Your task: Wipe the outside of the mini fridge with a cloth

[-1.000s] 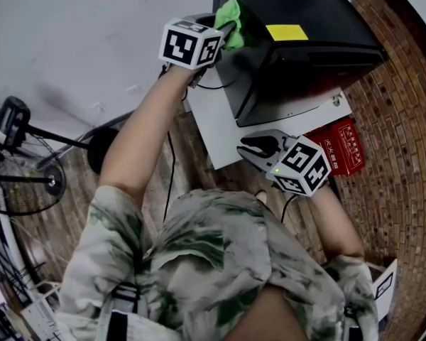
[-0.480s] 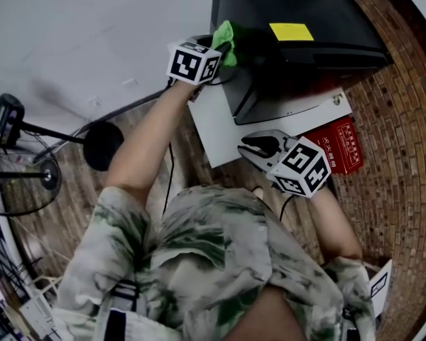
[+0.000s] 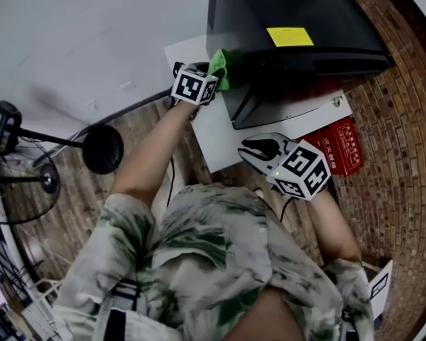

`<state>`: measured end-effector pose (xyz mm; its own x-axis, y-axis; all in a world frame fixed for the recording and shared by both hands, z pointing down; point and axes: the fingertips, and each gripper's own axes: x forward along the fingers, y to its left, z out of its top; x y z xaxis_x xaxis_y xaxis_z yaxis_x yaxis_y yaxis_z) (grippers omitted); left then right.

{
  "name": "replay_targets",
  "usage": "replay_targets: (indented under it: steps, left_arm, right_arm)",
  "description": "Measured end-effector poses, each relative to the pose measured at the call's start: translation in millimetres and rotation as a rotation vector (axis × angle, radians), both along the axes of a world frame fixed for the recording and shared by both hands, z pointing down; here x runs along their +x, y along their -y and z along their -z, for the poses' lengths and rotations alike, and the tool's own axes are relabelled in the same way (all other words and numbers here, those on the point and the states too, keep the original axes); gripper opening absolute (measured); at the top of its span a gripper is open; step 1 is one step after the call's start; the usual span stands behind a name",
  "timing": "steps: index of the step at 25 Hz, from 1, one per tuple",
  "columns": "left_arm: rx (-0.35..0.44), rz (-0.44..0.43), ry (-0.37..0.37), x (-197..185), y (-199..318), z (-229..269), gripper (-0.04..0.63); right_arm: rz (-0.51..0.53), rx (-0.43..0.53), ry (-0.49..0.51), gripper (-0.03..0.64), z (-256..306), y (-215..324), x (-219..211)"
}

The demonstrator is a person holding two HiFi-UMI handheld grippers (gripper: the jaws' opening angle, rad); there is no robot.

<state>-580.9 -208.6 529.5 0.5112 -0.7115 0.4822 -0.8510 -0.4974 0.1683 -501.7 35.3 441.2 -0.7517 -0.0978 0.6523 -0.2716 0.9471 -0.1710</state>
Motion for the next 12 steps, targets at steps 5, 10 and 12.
replay_targets:
  steps: [5, 10, 12]
  left_arm:
    - [-0.038, 0.004, 0.023, -8, 5, -23, 0.133]
    - [0.042, 0.035, 0.017, -37, 26, 26, 0.133]
    - [0.099, 0.046, 0.012, -47, 39, 61, 0.133]
  right_arm:
    - [-0.006, 0.006, -0.002, 0.087, 0, 6, 0]
    - [-0.011, 0.024, 0.011, 0.086, 6, 8, -2]
    - [-0.008, 0.029, 0.014, 0.086, 8, 9, -2]
